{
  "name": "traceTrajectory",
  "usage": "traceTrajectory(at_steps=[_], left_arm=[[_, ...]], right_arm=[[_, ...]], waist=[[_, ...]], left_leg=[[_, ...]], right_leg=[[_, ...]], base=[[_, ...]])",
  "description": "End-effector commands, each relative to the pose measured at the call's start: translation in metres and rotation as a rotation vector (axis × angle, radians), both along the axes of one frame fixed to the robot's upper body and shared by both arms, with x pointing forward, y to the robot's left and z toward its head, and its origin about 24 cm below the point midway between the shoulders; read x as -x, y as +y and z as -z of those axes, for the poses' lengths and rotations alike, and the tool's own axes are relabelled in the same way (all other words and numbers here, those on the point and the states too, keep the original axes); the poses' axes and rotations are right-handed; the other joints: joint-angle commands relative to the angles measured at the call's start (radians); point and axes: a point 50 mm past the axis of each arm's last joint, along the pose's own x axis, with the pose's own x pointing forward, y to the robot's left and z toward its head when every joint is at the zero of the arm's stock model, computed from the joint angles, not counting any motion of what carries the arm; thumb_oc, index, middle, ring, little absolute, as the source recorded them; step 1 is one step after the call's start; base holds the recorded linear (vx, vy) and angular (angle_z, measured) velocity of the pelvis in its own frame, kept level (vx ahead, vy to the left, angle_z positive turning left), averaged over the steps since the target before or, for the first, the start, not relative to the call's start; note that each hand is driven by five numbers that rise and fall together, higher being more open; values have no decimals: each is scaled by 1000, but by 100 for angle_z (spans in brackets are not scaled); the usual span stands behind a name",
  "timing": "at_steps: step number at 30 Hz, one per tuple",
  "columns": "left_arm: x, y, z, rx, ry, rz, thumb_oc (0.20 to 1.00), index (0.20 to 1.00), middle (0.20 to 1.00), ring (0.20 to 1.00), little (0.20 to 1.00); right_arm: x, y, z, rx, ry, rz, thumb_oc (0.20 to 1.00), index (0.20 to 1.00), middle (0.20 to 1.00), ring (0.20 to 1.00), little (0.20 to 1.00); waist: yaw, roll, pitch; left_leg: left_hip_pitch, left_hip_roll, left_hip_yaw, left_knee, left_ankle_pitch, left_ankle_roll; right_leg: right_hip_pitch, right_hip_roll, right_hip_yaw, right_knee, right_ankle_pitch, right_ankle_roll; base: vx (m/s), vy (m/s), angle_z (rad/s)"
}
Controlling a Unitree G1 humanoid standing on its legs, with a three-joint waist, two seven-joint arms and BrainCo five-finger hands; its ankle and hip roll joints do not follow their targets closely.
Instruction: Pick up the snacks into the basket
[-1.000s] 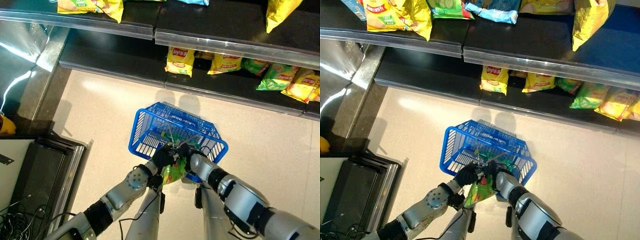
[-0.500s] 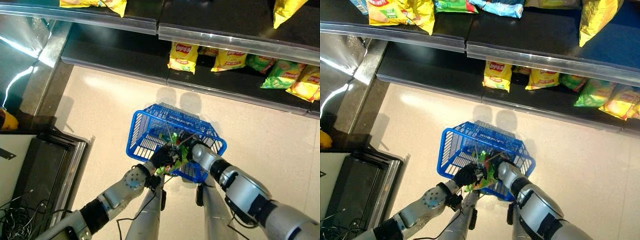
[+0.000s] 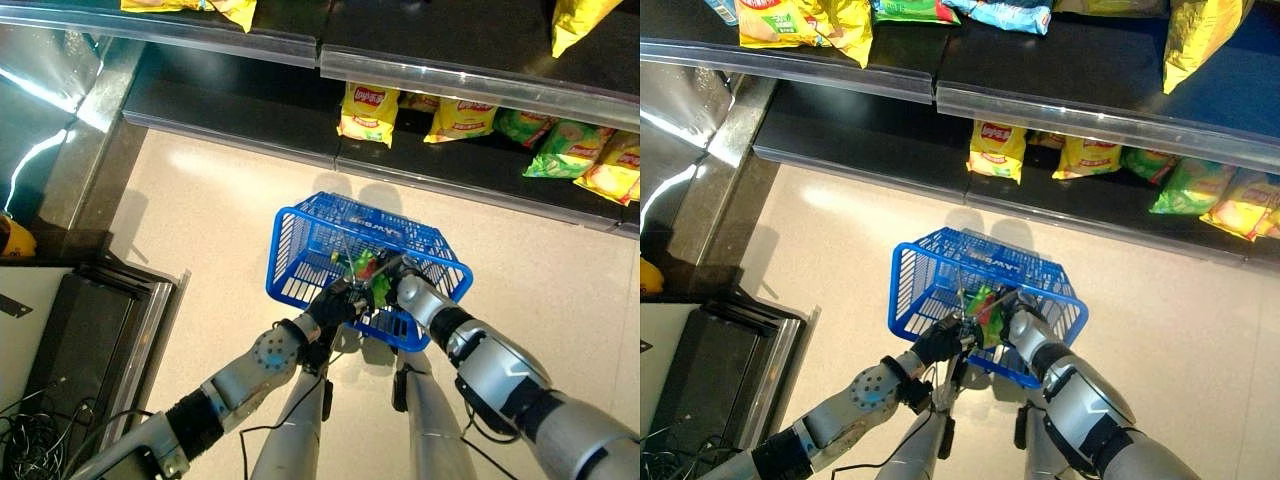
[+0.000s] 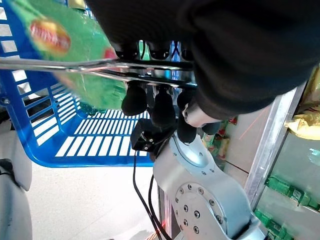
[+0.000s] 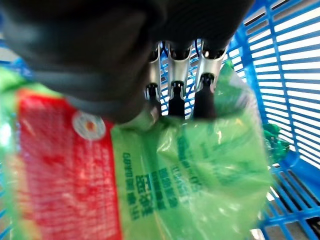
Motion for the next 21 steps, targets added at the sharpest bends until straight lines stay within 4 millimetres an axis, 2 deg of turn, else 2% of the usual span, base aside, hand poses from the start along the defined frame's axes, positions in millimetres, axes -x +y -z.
traceTrajectory(at_steps=[1,18,21], left_arm=[[40,-28,-49,246,-164,237,200,200,200,200,200],[38,-26,-47,235,-158,218,200,200,200,200,200],[35,-22,-46,215,-175,193,200,200,200,200,200]], right_arm=[[-13,-4,-35,-5,-99,9,1000,1000,1000,1000,1000],[-10,2,-30,-26,-101,11,1000,1000,1000,1000,1000],[-4,8,-17,-120,-98,-20,1000,1000,1000,1000,1000]], waist=[[-17,88,-22],[-29,74,-22],[-39,58,-22]], left_leg=[[-9,10,44,-39,3,-34],[-7,15,53,-36,-4,-26],[-3,17,50,-32,-4,-26]], right_leg=[[24,-56,36,65,-147,126],[23,-51,44,67,-149,126],[27,-47,47,71,-152,125]], base=[[0,0,0],[0,0,0],[0,0,0]])
